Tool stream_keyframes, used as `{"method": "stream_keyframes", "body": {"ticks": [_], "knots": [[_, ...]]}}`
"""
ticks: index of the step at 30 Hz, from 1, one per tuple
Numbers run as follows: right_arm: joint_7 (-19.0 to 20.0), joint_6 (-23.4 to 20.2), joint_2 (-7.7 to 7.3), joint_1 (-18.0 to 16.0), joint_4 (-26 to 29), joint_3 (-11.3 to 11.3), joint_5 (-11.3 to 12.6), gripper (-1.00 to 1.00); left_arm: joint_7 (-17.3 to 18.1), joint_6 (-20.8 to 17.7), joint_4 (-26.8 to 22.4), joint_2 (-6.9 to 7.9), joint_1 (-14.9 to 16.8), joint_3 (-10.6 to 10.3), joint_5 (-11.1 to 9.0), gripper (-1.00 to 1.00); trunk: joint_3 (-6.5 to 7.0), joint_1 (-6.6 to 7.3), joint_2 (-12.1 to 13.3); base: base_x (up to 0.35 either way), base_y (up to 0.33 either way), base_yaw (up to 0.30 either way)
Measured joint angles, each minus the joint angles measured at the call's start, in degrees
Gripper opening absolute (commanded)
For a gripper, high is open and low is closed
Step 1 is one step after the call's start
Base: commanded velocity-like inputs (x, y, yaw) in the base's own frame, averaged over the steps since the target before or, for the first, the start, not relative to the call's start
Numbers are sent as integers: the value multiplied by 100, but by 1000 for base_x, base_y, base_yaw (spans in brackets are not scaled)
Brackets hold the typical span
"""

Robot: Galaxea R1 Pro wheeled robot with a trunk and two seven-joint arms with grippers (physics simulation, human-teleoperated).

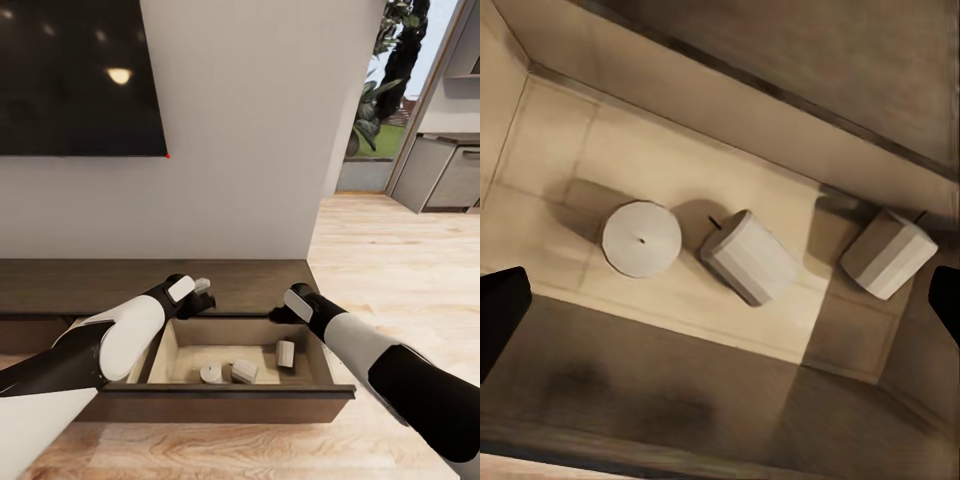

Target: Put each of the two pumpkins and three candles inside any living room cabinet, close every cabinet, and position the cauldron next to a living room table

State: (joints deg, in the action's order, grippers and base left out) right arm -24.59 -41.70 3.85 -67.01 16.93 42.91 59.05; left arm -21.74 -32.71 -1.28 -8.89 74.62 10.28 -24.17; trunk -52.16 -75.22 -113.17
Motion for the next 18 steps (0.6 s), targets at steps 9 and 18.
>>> {"method": "stream_keyframes", "body": {"ticks": [9, 18], "knots": [[-7, -82, -181, 8, 5, -485, 4, 100, 10, 1024, 8, -78, -254, -1, -25, 100, 161, 198, 361, 0, 0, 0], [6, 339, -176, 134, -21, -510, 13, 100, 169, 2005, 9, -109, -918, -8, 118, 100, 323, 395, 722, 0, 0, 0]]}}
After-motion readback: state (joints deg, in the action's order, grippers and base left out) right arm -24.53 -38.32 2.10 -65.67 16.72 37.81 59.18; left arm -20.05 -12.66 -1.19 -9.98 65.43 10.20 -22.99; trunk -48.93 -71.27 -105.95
